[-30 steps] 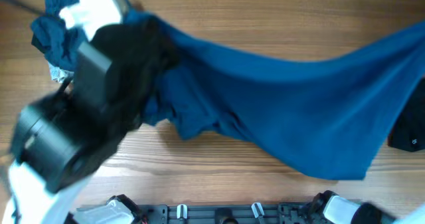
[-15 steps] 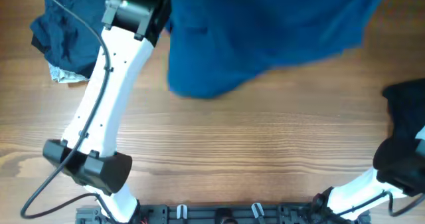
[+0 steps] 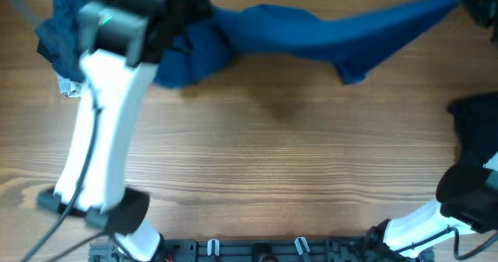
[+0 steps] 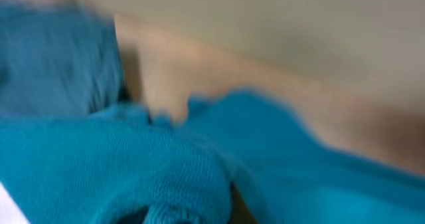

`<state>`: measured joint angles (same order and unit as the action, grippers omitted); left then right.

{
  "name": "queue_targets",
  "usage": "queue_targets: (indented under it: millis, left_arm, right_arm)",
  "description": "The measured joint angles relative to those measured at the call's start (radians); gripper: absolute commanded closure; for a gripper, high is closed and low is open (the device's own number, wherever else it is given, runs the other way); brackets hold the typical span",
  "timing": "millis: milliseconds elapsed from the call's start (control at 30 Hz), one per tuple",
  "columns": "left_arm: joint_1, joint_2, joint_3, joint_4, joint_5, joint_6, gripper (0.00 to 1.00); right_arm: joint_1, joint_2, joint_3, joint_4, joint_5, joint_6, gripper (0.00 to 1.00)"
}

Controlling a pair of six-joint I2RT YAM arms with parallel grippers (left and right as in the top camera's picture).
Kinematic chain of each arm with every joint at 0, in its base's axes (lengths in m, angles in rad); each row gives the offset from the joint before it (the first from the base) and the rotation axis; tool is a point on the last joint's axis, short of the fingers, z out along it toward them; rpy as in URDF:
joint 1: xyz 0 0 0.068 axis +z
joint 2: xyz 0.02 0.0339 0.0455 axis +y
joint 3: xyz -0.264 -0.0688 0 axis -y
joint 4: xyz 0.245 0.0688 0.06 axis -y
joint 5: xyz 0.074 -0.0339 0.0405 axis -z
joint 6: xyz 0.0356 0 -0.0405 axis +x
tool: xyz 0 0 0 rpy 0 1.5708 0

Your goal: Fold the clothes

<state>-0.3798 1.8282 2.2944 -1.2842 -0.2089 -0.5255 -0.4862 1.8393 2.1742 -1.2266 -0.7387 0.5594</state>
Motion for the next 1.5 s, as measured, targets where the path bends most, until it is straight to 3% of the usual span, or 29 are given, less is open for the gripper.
queue_targets:
  millis: [133, 333, 433, 667, 800, 900, 1033, 1300, 1400, 1500]
  left_arm:
    - [-0.001, 0.161, -0.005, -0.079, 0.07, -0.047, 0.96]
    - [-0.001, 0.235, -0.016, -0.099, 0.128, -0.072, 0.96]
    - [0.001, 0.232, -0.017, 0.066, 0.116, -0.07, 0.95]
    - [0.052, 0.233, -0.017, 0.664, 0.095, 0.023, 0.91]
    - [0.111, 0.237, 0.054, 0.752, 0.082, 0.079, 0.9]
    - [0.154, 0.241, 0.196, 0.686, 0.08, 0.097, 0.91]
    - [0.174, 0.218, 0.319, 0.411, 0.098, 0.106, 0.95]
    - [0.169, 0.221, 0.321, -0.217, 0.171, 0.024, 0.95]
    - [0.169, 0.221, 0.321, -0.391, 0.201, 0.01, 0.96]
    - [0.169, 0.221, 0.302, -0.399, 0.239, 0.005, 0.96]
  right_arm:
    - [0.082, 0.0, 0.0, -0.058, 0.312, -0.101, 0.96]
    - [0.098, 0.0, 0.0, -0.074, 0.459, -0.143, 0.96]
    - [0.104, 0.0, 0.0, 0.046, 0.46, -0.144, 0.96]
    - [0.159, 0.039, 0.0, 0.47, 0.427, -0.069, 0.96]
    - [0.148, 0.061, 0.042, 0.536, 0.401, -0.032, 0.96]
    - [0.111, 0.065, 0.153, 0.473, 0.388, -0.035, 0.96]
    - [0.082, 0.047, 0.229, 0.322, 0.399, -0.101, 0.96]
    - [0.081, 0.046, 0.229, -0.146, 0.48, -0.218, 0.96]
    - [0.081, 0.046, 0.229, -0.313, 0.502, -0.253, 0.96]
    - [0.081, 0.046, 0.223, -0.383, 0.528, -0.279, 0.96]
